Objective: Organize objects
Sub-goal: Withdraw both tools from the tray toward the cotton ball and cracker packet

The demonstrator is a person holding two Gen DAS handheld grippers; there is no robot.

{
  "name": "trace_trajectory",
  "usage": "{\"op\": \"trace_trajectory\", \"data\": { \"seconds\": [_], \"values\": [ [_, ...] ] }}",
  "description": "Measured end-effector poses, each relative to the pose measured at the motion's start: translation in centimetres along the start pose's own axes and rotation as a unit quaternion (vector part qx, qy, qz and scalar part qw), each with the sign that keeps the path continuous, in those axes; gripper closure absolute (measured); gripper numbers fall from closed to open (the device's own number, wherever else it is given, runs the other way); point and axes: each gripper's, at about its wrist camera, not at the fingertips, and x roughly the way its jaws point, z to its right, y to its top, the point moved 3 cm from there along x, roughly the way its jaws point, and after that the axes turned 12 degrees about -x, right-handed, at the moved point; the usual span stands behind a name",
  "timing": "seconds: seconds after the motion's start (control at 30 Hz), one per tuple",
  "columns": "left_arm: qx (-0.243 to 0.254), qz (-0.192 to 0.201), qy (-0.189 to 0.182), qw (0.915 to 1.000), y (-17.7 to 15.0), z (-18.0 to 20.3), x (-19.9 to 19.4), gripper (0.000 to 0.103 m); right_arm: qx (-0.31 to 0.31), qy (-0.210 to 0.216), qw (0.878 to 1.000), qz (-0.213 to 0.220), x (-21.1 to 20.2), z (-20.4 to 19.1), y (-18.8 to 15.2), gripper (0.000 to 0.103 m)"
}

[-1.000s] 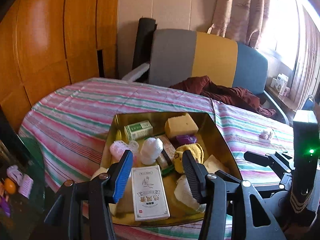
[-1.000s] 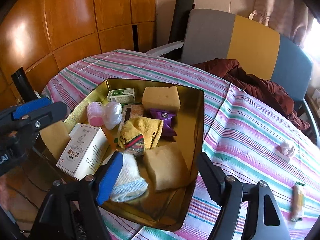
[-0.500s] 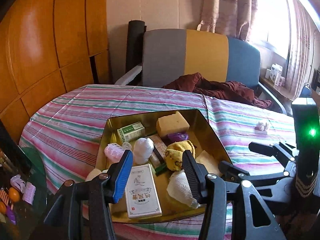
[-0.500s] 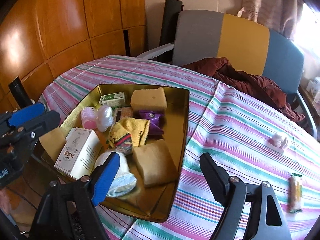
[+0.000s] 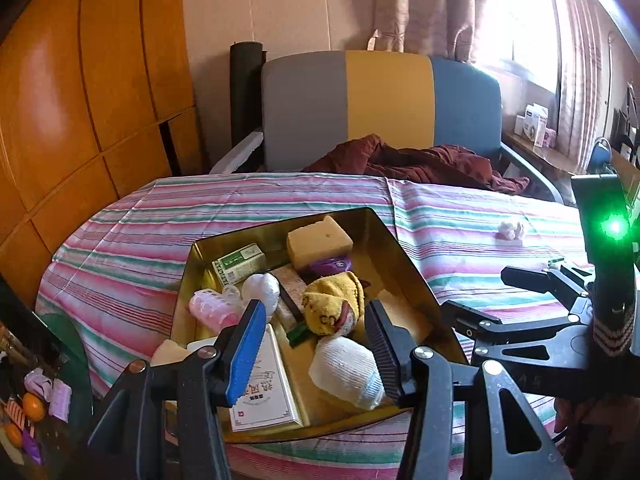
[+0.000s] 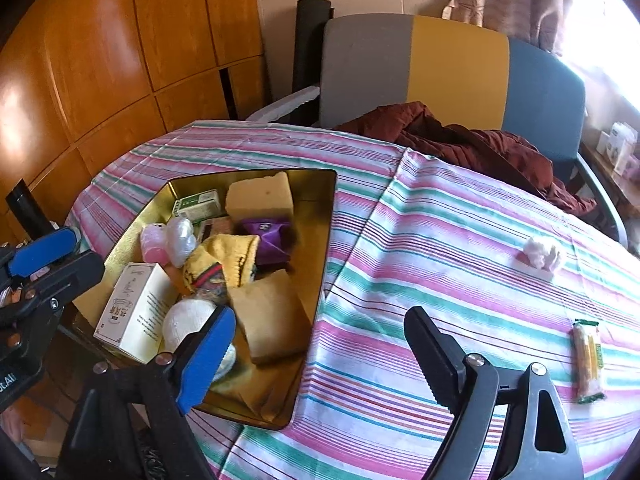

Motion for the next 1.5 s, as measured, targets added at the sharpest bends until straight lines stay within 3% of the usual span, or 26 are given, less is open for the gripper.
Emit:
{"op": "trace_trajectory", "data": {
  "seconds": [0.73,1.13,1.5],
  "values": [
    [0.045,-0.017,-0.021,0.9986,-0.4,3.6,0.9,0.051,0.068,-0.039,0.996,-0.03,0.1,6.1,-4.2,0.014],
    [0.064,-0.025,-0.038,0.9969,-0.3,5.7,1.6,0.051,0.079,-0.07,0.994,-0.038,-0.7,9.5,-4.8,0.014],
    [0.086,-0.034,-0.059,0.994,-0.3,8.4,2.7,0.051,0.103,-0.114,0.986,-0.063,-2.1,15.6,-6.4,0.014]
  ]
}}
